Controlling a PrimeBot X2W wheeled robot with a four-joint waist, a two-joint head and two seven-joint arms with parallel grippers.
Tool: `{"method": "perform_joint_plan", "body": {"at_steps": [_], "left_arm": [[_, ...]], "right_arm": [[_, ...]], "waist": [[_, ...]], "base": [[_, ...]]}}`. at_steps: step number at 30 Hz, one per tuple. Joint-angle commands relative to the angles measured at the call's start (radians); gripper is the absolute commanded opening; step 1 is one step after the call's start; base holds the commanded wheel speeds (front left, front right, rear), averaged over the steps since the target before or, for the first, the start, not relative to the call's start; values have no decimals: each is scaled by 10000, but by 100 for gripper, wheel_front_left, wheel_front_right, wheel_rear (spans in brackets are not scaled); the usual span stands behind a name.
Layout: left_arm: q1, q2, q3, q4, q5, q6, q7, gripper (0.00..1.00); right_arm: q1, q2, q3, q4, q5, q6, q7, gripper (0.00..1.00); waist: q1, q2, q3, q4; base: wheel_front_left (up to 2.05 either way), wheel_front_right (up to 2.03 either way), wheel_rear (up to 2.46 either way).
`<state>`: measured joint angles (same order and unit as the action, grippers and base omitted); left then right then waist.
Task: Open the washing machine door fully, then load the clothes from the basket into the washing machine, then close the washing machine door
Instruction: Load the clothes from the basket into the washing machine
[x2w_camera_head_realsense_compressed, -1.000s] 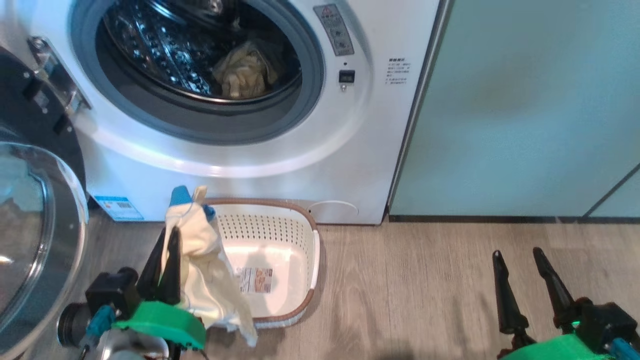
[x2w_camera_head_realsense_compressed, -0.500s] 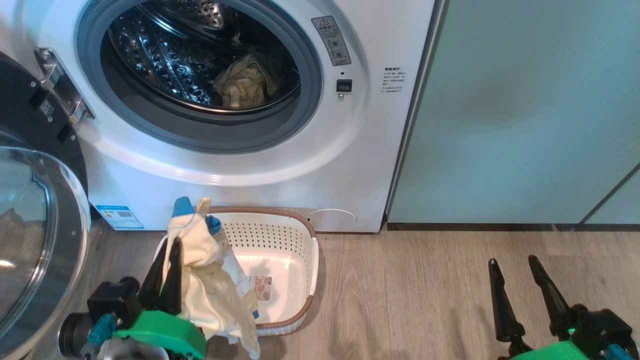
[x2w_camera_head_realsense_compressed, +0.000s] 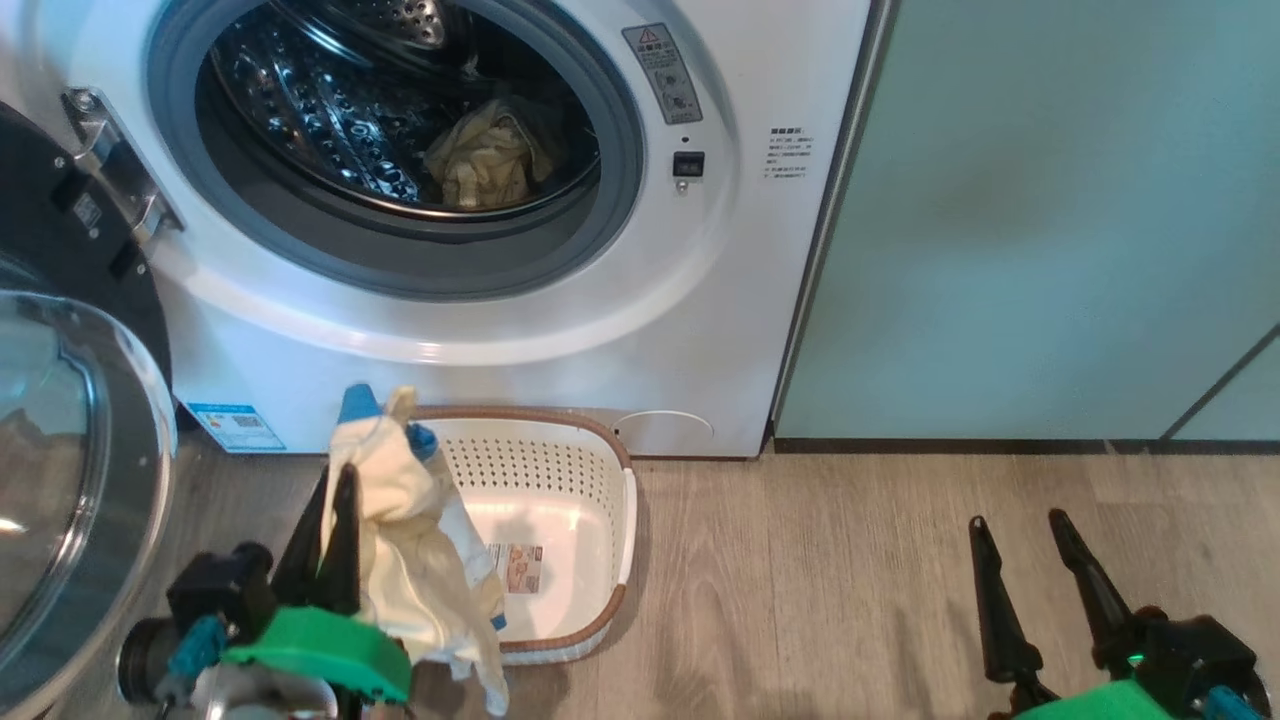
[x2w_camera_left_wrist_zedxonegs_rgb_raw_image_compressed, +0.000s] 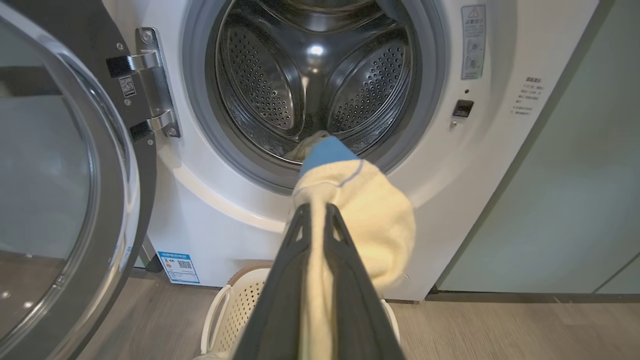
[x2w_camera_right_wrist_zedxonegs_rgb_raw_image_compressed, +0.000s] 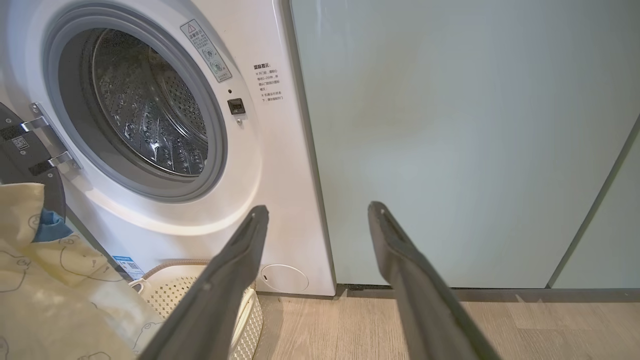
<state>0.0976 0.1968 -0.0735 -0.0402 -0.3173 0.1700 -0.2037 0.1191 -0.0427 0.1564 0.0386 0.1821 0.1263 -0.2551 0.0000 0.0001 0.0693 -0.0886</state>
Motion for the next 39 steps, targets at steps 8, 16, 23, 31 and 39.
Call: {"method": "perform_joint_plan", "body": {"at_steps": [8,16,23,31,39], "left_arm": [[-1678,216,444,341,-251,-254,-200,0],[-3535,522,653,1504,-650,-640,-147,0],[-5449,1147,893,2539,-972,-1015,293,0],[-7185,1919,1120,3348,-1535,-1417,1608,0],[-9123,3035,1162,3878,-1687,-1550,3350,0]], "right_arm": [[-662,-75,259,-410,-19,44,-67,100],[-1145,-75,297,-589,60,44,-67,100],[-1683,-75,252,-759,315,44,-67,100],[-2222,-75,294,-960,777,44,-67,100],[-2697,-75,398,-1067,1329,44,-67,100]], "waist": [[0,-1,596,-155],[0,-1,1729,-477],[0,-1,3063,-930],[0,-1,4197,-1416],[0,-1,5152,-1954]], "base": [[0,0,0],[0,0,0],[0,0,0],[0,0,0],[0,0,0]]}}
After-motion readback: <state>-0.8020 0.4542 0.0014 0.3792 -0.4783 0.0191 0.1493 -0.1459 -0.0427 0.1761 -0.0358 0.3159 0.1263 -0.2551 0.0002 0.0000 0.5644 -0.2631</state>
